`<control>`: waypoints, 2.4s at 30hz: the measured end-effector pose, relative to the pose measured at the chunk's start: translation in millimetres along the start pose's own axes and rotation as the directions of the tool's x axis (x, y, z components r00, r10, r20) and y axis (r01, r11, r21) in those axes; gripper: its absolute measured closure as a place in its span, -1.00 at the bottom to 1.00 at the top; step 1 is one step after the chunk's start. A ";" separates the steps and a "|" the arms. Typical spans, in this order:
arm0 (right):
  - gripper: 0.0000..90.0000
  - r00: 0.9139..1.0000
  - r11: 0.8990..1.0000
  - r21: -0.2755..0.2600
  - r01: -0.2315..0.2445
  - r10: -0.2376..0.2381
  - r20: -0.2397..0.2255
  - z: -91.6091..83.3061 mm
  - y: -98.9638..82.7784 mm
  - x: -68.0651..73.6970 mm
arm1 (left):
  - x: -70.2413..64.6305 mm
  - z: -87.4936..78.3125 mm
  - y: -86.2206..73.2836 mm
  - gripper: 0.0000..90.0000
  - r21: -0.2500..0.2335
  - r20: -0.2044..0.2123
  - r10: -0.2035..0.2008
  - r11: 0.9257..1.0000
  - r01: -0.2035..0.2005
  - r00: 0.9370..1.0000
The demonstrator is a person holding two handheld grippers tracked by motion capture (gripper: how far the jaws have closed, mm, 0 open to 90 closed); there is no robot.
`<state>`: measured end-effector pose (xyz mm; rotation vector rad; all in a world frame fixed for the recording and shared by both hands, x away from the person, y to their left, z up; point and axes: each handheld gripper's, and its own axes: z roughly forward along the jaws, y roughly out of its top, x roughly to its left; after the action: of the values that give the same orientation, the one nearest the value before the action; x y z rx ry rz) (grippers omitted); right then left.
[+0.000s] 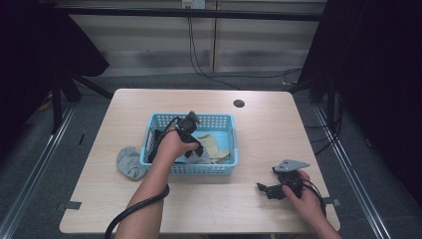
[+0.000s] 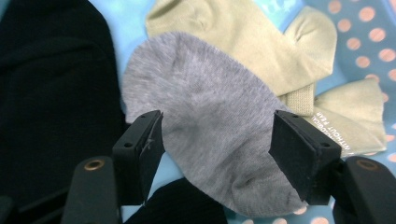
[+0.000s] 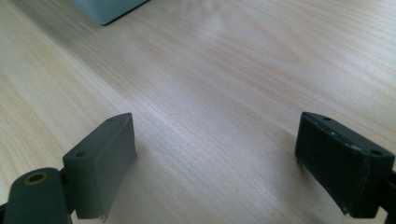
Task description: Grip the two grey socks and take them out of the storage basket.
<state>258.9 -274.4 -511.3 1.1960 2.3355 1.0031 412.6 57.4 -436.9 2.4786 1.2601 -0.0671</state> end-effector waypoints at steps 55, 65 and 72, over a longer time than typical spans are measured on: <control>-0.73 1.000 1.000 -0.001 0.001 -0.001 -0.001 0.1 0.0 -0.1 | 8.3 -15.8 1.2 0.91 0.057 0.032 -0.029 0.998 0.028 0.999; -0.73 1.000 1.000 0.000 -0.001 0.001 0.000 -0.1 0.1 0.0 | 17.6 -42.4 1.6 0.91 0.027 0.025 -0.045 0.999 0.044 0.999; -0.73 1.000 1.000 0.000 -0.002 0.002 0.000 0.0 0.1 0.0 | 20.3 -58.6 3.9 0.91 0.032 0.007 -0.043 0.999 0.043 0.999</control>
<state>258.9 -274.3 -511.2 1.1984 2.3352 1.0036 420.9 90.6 -385.1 2.4753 1.3195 -0.1077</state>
